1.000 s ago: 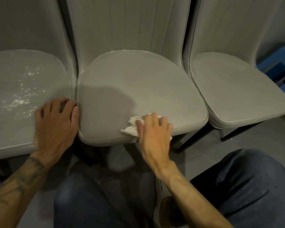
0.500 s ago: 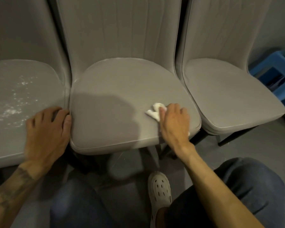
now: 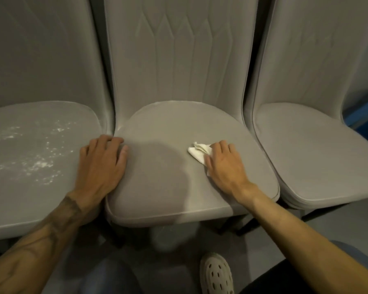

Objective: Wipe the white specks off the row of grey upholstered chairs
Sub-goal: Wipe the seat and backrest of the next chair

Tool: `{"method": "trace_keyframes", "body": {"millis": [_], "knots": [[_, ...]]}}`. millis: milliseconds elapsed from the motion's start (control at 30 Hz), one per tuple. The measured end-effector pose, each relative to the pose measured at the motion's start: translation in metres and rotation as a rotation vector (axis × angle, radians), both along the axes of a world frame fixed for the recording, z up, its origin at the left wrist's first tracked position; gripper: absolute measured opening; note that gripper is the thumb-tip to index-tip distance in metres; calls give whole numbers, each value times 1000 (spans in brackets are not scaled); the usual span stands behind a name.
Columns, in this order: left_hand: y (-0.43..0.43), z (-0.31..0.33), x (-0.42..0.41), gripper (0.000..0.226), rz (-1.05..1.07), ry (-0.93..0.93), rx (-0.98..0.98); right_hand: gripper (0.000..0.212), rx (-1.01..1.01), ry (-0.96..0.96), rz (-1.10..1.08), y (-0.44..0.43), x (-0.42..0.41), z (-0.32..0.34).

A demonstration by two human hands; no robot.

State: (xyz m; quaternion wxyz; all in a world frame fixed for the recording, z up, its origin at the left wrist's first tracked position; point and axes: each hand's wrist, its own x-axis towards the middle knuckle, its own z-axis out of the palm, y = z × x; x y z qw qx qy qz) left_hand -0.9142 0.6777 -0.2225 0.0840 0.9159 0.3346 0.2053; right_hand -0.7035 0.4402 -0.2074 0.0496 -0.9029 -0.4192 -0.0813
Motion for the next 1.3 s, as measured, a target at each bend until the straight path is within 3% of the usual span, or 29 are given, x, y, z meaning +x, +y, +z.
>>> {"method": "trace_keyframes", "body": {"millis": [233, 367, 533, 700, 800, 900, 1033, 1133, 1300], "knots": [[8, -11, 21, 39, -2, 42, -46, 36, -27, -14, -264, 24, 83, -3], [7, -13, 20, 38, -1, 20, -55, 39, 87, 16, -376, 63, 127, -5], [8, -17, 20, 40, 7, 22, -56, 39, 124, 4, -197, 127, 138, -15], [7, -15, 17, 44, 5, 50, -79, 28, 163, 37, -164, 119, 158, -22], [3, -9, 18, 46, 10, 98, -86, 35, 86, 89, -161, 148, 156, -19], [2, -5, 21, 51, 31, 128, -106, 34, 19, 27, 6, 168, 151, -19], [1, -6, 21, 52, 33, 127, -114, 29, 154, -13, -74, 139, 165, -22], [1, -5, 19, 49, 26, 129, -105, 28, 116, 39, -145, 150, 161, -21], [4, -10, 20, 47, 30, 122, -87, 34, 46, 63, 10, 199, 140, -16]]}}
